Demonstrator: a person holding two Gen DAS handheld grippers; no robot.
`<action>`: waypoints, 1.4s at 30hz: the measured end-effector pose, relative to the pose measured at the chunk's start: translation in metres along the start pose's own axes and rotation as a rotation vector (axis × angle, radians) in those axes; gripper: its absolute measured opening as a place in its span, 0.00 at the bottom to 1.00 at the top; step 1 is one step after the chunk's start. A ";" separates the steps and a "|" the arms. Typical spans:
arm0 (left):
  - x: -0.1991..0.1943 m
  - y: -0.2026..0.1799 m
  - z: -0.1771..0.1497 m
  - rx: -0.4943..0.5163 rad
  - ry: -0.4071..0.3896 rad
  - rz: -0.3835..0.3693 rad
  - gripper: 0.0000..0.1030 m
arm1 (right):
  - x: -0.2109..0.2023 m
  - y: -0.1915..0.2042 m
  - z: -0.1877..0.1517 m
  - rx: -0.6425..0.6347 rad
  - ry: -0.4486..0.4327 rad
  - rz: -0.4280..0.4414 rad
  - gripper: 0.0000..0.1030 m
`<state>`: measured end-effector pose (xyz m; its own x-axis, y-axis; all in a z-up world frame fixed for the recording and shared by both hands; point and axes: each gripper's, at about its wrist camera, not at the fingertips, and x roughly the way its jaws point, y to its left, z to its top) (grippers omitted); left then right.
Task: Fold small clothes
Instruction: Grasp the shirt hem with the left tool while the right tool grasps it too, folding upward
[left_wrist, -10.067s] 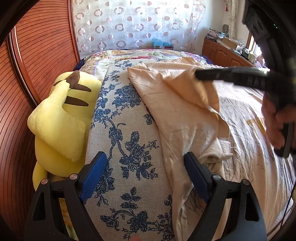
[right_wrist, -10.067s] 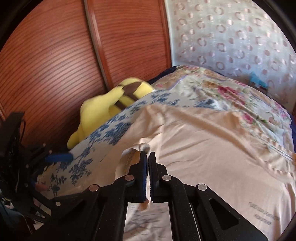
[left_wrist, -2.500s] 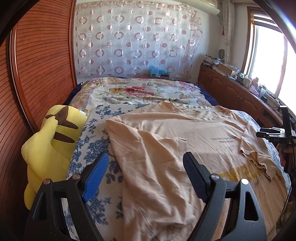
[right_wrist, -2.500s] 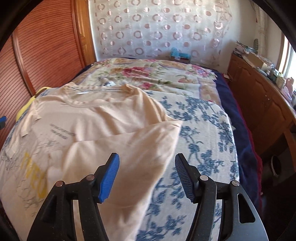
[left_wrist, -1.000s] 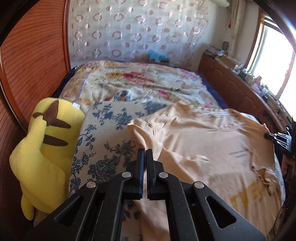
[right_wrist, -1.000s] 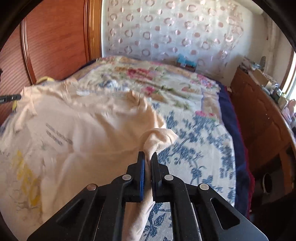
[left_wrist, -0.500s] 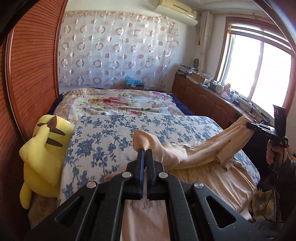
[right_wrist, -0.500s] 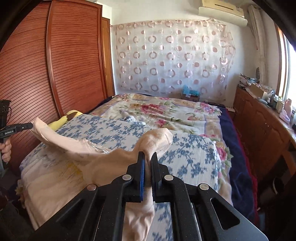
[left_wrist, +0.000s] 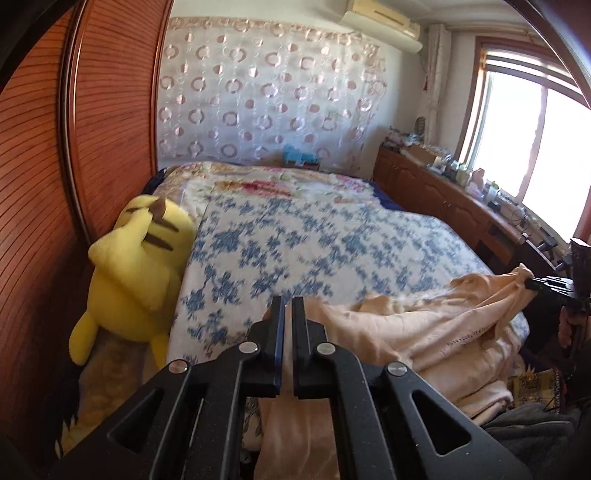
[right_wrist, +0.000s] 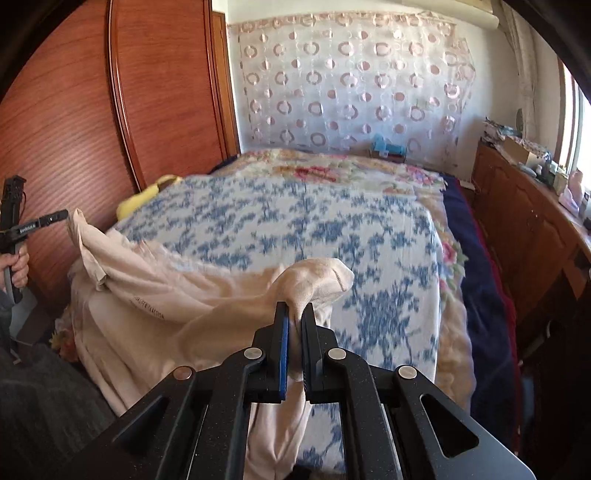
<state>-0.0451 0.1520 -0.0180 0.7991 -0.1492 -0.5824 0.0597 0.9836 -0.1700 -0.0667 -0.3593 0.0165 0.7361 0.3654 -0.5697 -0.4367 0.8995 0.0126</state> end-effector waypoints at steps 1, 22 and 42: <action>0.003 0.003 -0.005 -0.009 0.012 -0.005 0.03 | 0.004 -0.001 -0.003 0.006 0.023 0.000 0.05; 0.047 -0.015 -0.006 0.053 0.093 -0.024 0.74 | -0.002 0.014 0.026 -0.064 0.013 -0.033 0.42; 0.070 -0.032 -0.005 0.081 0.125 -0.024 0.74 | 0.132 0.042 0.058 -0.098 0.189 0.061 0.08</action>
<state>0.0061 0.1100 -0.0571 0.7166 -0.1792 -0.6741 0.1298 0.9838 -0.1235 0.0420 -0.2592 -0.0109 0.6009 0.3583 -0.7145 -0.5324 0.8462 -0.0233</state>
